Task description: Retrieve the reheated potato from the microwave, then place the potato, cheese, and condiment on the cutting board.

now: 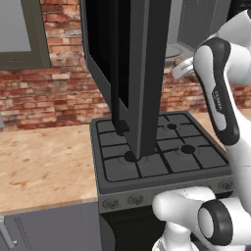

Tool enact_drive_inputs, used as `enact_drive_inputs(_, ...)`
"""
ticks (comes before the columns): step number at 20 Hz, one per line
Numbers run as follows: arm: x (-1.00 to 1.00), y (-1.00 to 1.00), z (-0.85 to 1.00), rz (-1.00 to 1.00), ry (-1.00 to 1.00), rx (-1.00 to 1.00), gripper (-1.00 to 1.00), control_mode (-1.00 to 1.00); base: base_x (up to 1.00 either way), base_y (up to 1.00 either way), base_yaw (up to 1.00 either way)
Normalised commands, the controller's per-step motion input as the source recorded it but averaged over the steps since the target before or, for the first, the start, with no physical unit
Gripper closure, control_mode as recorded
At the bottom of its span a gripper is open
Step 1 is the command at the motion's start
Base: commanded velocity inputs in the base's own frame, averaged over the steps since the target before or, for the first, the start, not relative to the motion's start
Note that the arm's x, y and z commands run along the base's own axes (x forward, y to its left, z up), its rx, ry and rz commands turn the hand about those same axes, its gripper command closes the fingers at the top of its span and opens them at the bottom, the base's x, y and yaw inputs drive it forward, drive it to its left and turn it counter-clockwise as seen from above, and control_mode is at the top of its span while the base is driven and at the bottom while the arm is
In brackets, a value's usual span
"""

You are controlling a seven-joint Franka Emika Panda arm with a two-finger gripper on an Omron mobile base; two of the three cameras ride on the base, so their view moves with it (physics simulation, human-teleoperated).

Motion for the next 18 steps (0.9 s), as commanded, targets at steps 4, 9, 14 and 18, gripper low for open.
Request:
enact_drive_inputs(4,-0.57,-0.01,-0.47,-0.03,0.0,0.0,1.0,-1.0,0.0,0.0,0.0)
enact_drive_inputs(9,-0.36,-0.03,-0.57,-0.04,0.02,0.0,1.0,-1.0,0.0,0.0,0.0)
enact_drive_inputs(14,-0.16,-0.02,-0.61,-0.05,0.09,0.0,1.0,-1.0,0.0,0.0,0.0)
enact_drive_inputs(18,-0.02,-0.02,-0.47,-0.01,0.02,0.02,1.0,-1.0,0.0,0.0,0.0)
